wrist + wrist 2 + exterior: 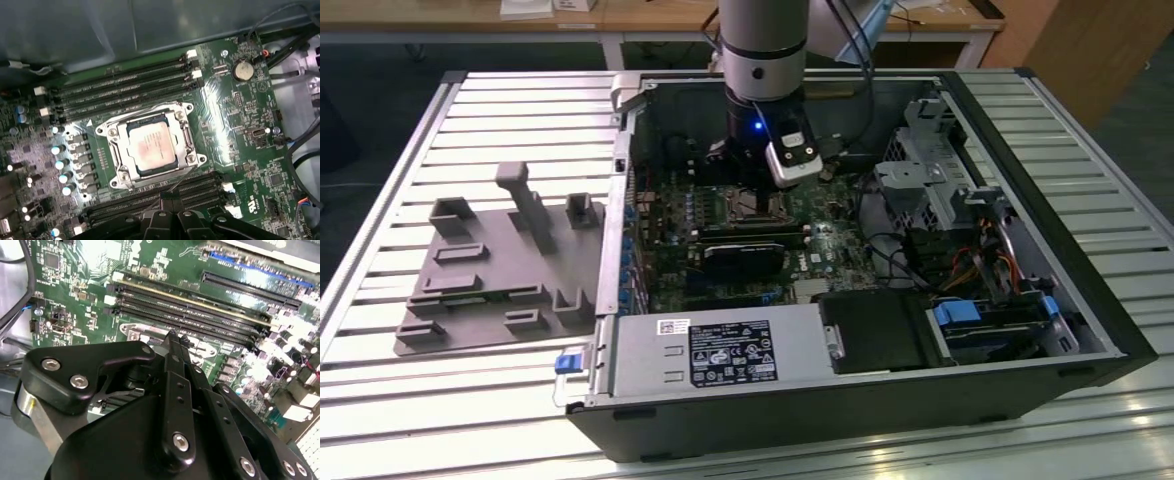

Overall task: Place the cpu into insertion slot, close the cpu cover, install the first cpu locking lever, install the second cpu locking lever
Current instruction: 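Install the second cpu locking lever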

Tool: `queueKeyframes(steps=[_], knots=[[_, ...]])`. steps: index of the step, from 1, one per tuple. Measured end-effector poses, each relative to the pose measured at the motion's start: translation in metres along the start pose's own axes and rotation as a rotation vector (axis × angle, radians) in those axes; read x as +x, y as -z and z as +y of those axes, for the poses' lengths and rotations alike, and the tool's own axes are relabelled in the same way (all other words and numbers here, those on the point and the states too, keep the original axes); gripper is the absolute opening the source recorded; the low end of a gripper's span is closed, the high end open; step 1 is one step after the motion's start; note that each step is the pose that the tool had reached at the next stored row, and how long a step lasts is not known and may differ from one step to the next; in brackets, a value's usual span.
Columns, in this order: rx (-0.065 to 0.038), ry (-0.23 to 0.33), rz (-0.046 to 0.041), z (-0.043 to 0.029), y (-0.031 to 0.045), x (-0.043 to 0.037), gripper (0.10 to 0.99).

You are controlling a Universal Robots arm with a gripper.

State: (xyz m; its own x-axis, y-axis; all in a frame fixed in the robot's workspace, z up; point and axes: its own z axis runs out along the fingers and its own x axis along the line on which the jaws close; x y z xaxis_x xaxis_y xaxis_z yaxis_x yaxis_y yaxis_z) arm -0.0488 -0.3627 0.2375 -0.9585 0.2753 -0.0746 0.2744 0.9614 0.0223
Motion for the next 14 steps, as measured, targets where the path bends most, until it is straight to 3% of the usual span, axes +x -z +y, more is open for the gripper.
queueKeyframes(steps=[4,12,14], knots=[[-0.006,0.021,0.0019,-0.0026,-0.004,0.002,0.106],[-0.039,0.058,0.0111,-0.0071,-0.0104,0.011,0.106],[-0.043,0.063,0.0122,-0.0088,-0.0113,0.0122,0.106]])
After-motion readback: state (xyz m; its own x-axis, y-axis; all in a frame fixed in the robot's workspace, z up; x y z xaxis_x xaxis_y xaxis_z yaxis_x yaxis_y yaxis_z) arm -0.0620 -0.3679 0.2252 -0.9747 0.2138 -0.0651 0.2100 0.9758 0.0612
